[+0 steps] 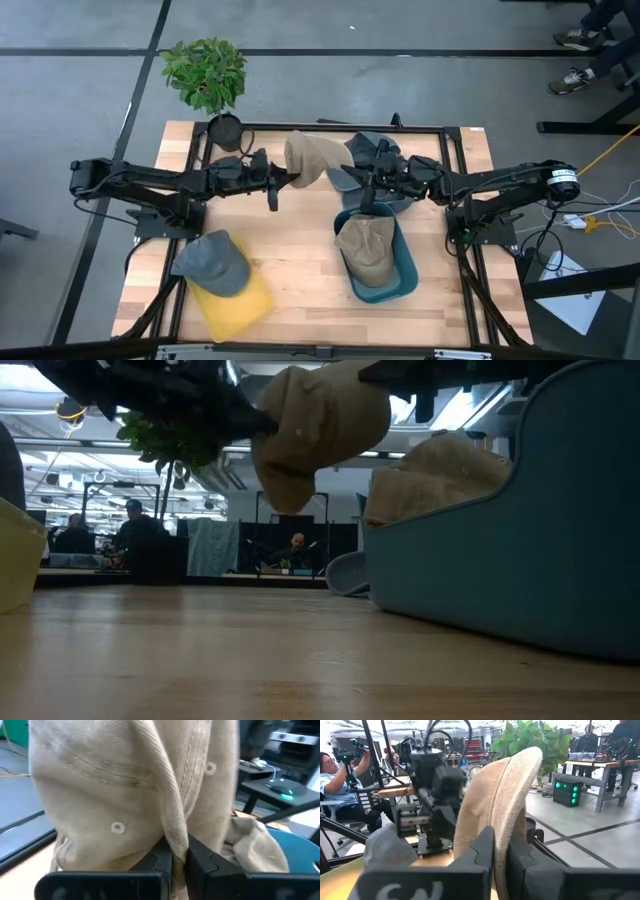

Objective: Pick & Place hat
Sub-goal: Put the brown cap into the blue bin

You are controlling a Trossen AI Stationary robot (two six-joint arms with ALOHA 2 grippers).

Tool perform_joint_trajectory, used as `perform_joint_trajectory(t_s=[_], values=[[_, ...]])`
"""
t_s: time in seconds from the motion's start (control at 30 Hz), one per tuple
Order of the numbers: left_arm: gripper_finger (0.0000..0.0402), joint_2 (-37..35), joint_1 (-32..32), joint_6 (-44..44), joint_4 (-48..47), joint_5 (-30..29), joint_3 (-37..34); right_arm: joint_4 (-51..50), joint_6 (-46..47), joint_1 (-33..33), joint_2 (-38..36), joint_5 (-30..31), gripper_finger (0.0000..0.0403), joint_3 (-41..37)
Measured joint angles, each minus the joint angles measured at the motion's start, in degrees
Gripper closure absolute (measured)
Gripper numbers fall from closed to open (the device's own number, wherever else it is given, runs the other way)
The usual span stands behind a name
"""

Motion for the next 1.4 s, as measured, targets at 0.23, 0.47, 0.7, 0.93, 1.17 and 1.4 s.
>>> perform_joint_trajectory(t_s=[0.23, 0.47, 0.7, 0.93, 1.17, 1.4], values=[[0.0381, -10.97, -2.94, 1.77, -9.93, 0.03, 0.0, -0.79, 1.2, 0.0, -0.01, -0.04, 0.0377, 0.0], [0.0382, -17.69, -6.06, 3.79, -16.74, 4.33, 0.0, -0.81, 5.71, 0.02, -0.01, -2.11, 0.0376, 0.0], [0.0382, -19.1, -6.78, -1.83, -17.03, 8.91, 0.0, -3.52, 5.86, 0.0, -0.05, -5.64, 0.0311, 0.0], [0.0382, -19.1, -6.74, -8.5, -18.9, 8.84, 0.0, -12.61, 4.46, -0.62, -0.05, -2.42, 0.0197, 0.0], [0.0382, -19.1, -6.74, -11.79, -18.87, 8.61, 0.0, -13.67, -5.19, -0.83, -0.05, -2.27, 0.0123, 0.0], [0.0382, -19.08, -6.74, -12.85, -18.9, 6.85, 0.0, -13.62, -15.39, -0.81, -0.05, 0.66, 0.0112, 0.02]])
